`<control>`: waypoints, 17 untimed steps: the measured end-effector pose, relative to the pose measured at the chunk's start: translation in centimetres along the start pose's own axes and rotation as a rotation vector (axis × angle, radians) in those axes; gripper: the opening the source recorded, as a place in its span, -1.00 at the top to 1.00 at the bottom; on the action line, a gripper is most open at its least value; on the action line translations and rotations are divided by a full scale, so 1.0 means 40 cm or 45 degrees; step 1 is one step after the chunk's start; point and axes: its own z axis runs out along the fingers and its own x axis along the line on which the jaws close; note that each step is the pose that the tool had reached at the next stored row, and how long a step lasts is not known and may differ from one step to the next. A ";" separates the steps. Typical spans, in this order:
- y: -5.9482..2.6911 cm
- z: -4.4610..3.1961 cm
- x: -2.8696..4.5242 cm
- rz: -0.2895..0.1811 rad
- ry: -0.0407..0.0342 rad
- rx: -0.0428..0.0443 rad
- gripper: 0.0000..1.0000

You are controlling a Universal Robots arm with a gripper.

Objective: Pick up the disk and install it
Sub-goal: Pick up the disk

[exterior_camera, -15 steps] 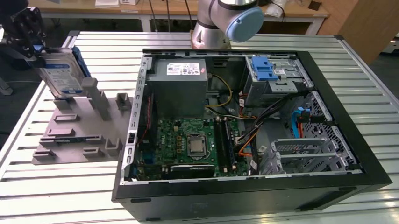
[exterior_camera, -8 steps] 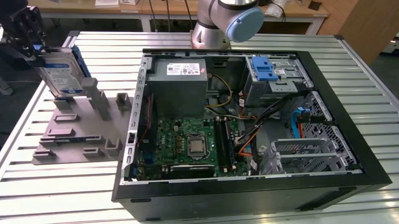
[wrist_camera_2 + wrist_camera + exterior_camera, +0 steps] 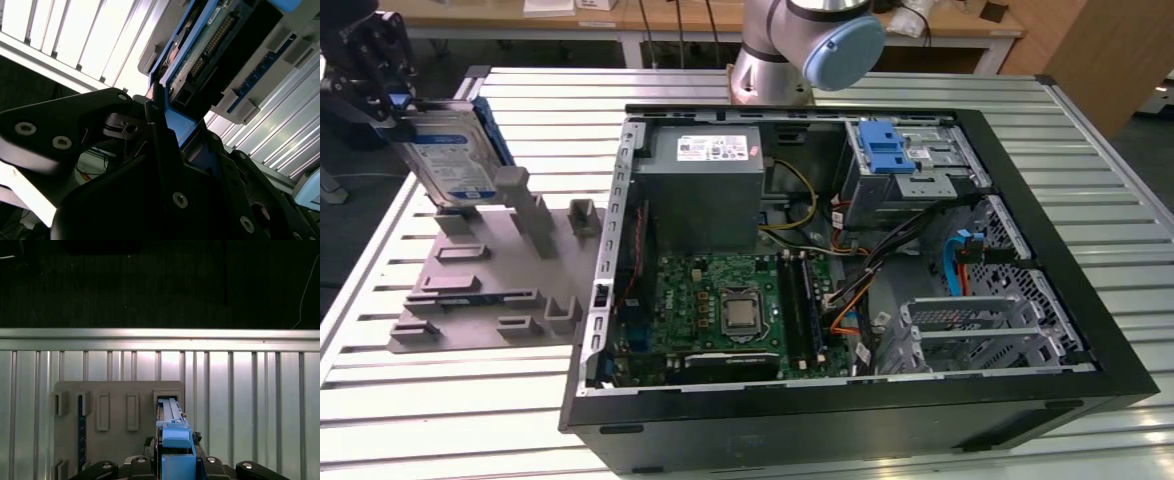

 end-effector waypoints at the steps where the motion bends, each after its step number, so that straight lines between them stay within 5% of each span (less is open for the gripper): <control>1: 0.000 0.000 0.000 0.000 0.0000 0.000 0.27; 3: 0.000 -0.017 0.000 0.000 0.0000 0.000 0.27; 17: 0.001 -0.026 0.000 0.000 -0.0001 0.000 0.27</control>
